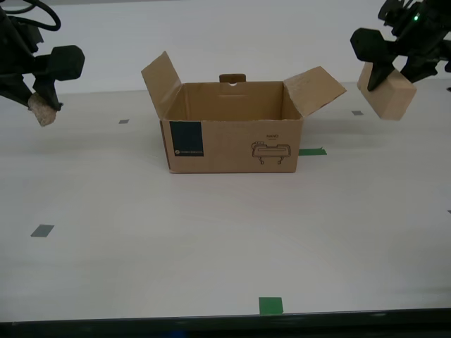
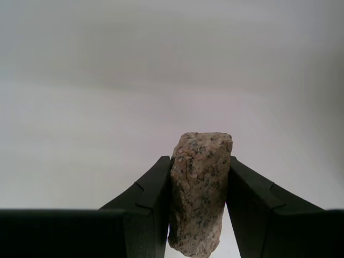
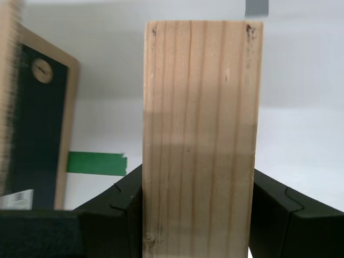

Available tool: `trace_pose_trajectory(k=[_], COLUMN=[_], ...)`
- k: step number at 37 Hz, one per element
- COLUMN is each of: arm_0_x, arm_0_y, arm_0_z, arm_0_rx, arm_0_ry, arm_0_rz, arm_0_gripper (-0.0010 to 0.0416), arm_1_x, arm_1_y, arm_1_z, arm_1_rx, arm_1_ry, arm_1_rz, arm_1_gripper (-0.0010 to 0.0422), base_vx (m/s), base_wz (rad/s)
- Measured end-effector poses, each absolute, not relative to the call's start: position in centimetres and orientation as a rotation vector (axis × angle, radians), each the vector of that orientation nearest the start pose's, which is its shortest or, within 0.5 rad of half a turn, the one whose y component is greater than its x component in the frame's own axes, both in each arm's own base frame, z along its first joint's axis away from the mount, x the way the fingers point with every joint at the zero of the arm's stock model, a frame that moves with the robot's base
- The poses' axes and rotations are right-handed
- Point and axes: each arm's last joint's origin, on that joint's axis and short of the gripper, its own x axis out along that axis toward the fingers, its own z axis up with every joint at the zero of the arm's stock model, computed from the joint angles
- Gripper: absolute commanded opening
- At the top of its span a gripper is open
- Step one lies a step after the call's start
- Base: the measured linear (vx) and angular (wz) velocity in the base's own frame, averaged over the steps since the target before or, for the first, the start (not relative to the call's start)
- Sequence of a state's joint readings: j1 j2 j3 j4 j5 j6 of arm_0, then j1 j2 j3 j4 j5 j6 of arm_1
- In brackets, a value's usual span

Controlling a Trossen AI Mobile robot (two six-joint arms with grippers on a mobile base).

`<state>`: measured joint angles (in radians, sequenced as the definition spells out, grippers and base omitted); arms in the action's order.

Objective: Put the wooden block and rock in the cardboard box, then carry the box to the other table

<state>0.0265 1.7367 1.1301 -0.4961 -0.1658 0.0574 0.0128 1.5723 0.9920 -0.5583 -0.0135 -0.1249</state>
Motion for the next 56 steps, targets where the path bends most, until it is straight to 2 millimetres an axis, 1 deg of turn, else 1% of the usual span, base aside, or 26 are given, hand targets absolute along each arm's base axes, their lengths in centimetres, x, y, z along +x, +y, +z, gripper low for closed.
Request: trace_pose_trajectory(k=[7,14,18,24,28,33,38,46,51,56], arm_0_x=[33.0,31.5,30.9,30.2,29.9,29.6,29.3,29.0,29.0,29.1], arm_0_y=[1.3,1.3,1.3,1.3,1.3,1.3,1.4,1.8,2.0,2.1], arm_0_z=[21.8,25.0,26.4,28.1,28.8,29.4,29.8,30.2,30.3,30.4], arm_0_rx=[0.125,0.12,0.119,0.116,0.116,0.116,0.14,0.207,0.224,0.237], arm_0_ry=[1.041,0.935,0.896,0.864,0.849,0.829,0.817,0.809,0.804,0.79], arm_0_rz=[0.144,0.15,0.151,0.154,0.154,0.158,0.205,0.33,0.372,0.403], arm_0_gripper=[-0.0001,-0.0001,-0.0001,-0.0001,-0.0001,-0.0001,-0.0001,-0.0001,-0.0001,-0.0001], arm_1_x=[29.1,28.3,28.1,28.3,28.6,28.8,29.2,29.3,29.2,29.1], arm_1_y=[0.4,0.2,0.2,0.0,-0.1,-0.3,-0.9,-3.0,-4.7,-6.4], arm_1_z=[21.5,23.3,24.1,25.8,27.0,28.7,30.5,33.3,34.7,35.8], arm_1_rx=[-0.112,-0.13,-0.133,-0.125,-0.117,-0.067,-0.031,-0.047,-0.024,-0.003], arm_1_ry=[1.067,1.002,0.978,0.926,0.899,0.868,0.815,0.731,0.686,0.638], arm_1_rz=[0.075,0.041,0.03,-0.05,-0.073,-0.102,-0.14,-0.326,-0.382,-0.439], arm_1_gripper=[-0.0001,-0.0001,-0.0001,-0.0001,-0.0001,-0.0001,-0.0001,-0.0001,-0.0001,-0.0001], base_vx=[0.0,0.0,0.0,0.0,0.0,0.0,0.0,0.0,0.0,0.0], base_wz=[0.0,0.0,0.0,0.0,0.0,0.0,0.0,0.0,0.0,0.0])
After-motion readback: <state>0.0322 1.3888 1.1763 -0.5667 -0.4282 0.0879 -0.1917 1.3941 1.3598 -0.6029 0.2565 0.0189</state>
